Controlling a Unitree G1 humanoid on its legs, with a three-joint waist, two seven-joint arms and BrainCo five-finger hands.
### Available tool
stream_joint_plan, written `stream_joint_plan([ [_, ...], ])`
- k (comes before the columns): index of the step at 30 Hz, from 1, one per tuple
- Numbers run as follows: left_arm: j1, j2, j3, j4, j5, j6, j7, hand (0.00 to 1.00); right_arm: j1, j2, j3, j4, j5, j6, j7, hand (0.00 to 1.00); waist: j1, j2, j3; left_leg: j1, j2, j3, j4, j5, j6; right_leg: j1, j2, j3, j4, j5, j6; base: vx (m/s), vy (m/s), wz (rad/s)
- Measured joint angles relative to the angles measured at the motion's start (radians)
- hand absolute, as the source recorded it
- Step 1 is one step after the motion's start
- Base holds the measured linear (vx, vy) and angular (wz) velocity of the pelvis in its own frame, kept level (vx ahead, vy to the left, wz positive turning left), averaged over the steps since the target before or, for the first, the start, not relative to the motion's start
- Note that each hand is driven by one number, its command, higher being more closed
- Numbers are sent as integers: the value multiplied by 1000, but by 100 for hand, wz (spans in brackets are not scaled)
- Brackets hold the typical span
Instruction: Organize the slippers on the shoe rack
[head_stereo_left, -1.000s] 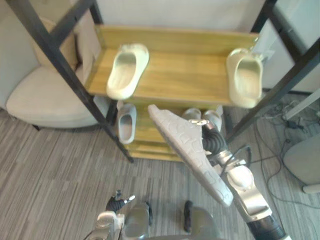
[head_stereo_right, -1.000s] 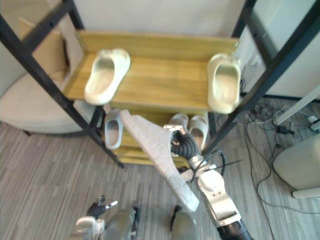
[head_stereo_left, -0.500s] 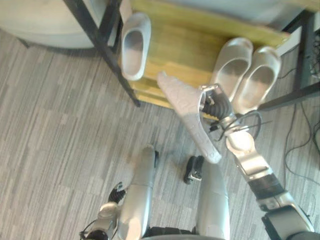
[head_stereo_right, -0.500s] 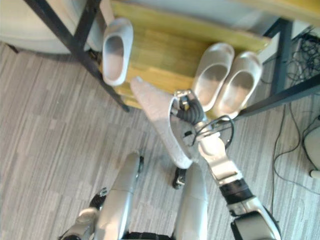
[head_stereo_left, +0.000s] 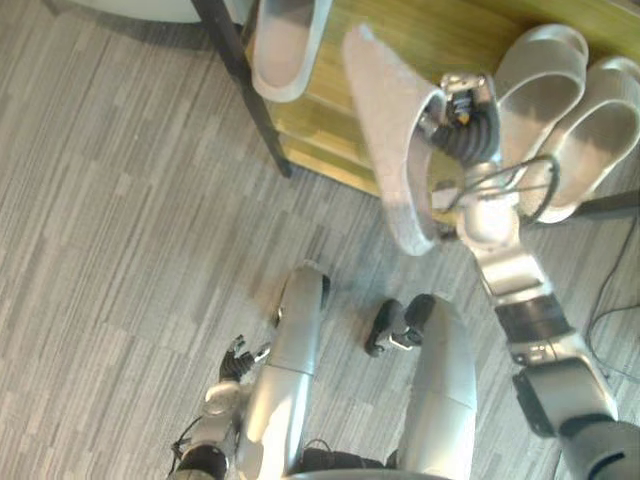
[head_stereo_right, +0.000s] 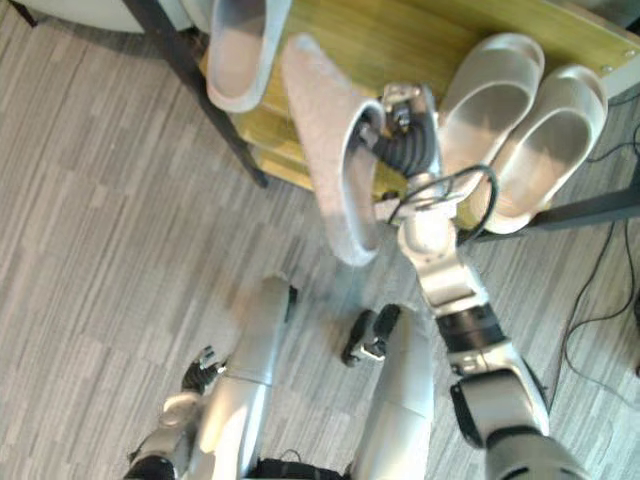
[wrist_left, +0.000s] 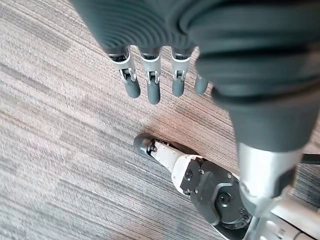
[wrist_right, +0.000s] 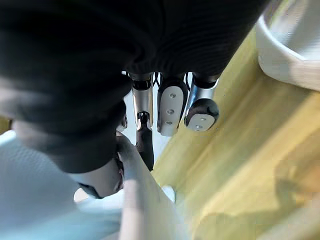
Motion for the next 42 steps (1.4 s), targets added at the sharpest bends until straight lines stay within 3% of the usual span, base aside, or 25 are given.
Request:
stream_joint_plan([
  [12, -30, -11, 10, 3, -4, 2, 62, 0, -241, 41, -90, 266, -75, 132, -123, 100, 38, -1, -3, -20, -9, -34, -2, 12, -22, -6, -7, -33, 10, -11, -17, 1, -14, 5],
  [22, -55, -16, 10, 11, -24, -2, 89, 0, -400, 65, -110, 518, -61, 171, -139, 100, 59, -1, -8, -58, -18, -59, -5, 26, -48, -42, -15, -56, 29, -14, -34, 11, -15, 5],
  [23, -56, -16, 10, 16, -24, -3, 93, 0, -410, 64, -109, 528, -56, 172, -141, 0, 60, 0, -15, -66, -18, -60, -5, 26, -49, -51, -15, -56, 30, -15, -33, 0, 0, 0],
  [24, -58, -17, 10, 34, -28, -3, 100, 0, -427, 64, -107, 560, -55, 172, -147, 0, 62, 0, -42, -92, -19, -64, -5, 30, -54, -76, -16, -60, 32, -17, -37, 0, 0, 0],
  [30, -66, -20, 9, 44, -40, -3, 102, 0, -470, 65, -69, 638, -54, 179, -164, 0, 80, 0, -57, -106, -20, -71, -7, 37, -68, -96, -17, -64, 46, -21, -45, 4, -6, 1],
  [40, -70, -22, 9, 44, -40, -3, 102, 0, -470, 76, -81, 615, 9, 180, -203, 0, 86, 0, -60, -105, -19, -78, -14, 41, -77, -99, -17, -69, 51, -23, -50, 3, -5, 1],
  [42, -70, -22, 8, 43, -40, -3, 102, 0, -450, 76, -83, 542, 11, 178, -204, 0, 86, 0, -60, -103, -17, -76, -18, 42, -78, -99, -16, -68, 49, -23, -50, 0, 0, 0],
])
